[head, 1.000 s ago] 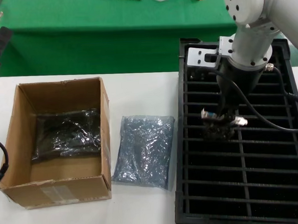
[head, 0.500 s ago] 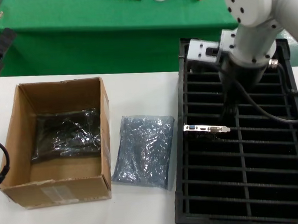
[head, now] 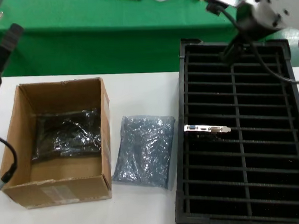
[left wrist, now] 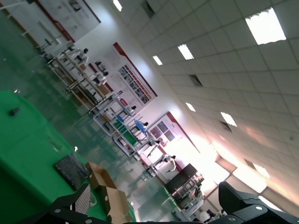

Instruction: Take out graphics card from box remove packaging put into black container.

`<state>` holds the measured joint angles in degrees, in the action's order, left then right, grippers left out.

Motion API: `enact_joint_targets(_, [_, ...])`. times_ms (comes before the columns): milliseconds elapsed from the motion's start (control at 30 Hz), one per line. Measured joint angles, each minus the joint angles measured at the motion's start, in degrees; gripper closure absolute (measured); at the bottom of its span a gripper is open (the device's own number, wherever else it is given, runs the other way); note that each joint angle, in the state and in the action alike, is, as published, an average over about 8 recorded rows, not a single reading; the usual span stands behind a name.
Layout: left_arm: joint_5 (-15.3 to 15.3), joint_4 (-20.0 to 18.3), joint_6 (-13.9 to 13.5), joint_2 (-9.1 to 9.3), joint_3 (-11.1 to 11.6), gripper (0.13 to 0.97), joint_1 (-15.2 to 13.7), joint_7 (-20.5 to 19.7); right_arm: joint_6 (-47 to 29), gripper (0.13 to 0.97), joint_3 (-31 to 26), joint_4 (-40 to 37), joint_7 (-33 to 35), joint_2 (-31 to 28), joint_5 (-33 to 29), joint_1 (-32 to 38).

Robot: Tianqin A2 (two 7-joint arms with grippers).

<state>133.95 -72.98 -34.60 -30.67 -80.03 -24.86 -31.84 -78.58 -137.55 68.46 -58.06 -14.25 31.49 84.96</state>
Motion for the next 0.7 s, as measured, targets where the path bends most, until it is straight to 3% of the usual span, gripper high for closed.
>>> enact_joint_targets(267, [-2.1, -4.1, 3.3, 0.92, -0.4, 0.132, 1.6, 2.3, 3.4, 0.283, 7.7, 11.6, -2.2, -4.2, -4.6, -6.5])
enact_joint_targets(400, [-3.0, -4.7, 4.3, 1.28, -0.7, 0.132, 2.3, 3.2, 5.5, 0.214, 9.0, 12.3, -0.7, -4.4, -2.7, -8.8])
enact_joint_targets(700, [-5.9, -6.1, 7.5, 2.57, -1.8, 0.132, 4.7, 6.2, 13.3, 0.141, 12.9, 13.4, 5.6, -4.2, 5.2, -16.9])
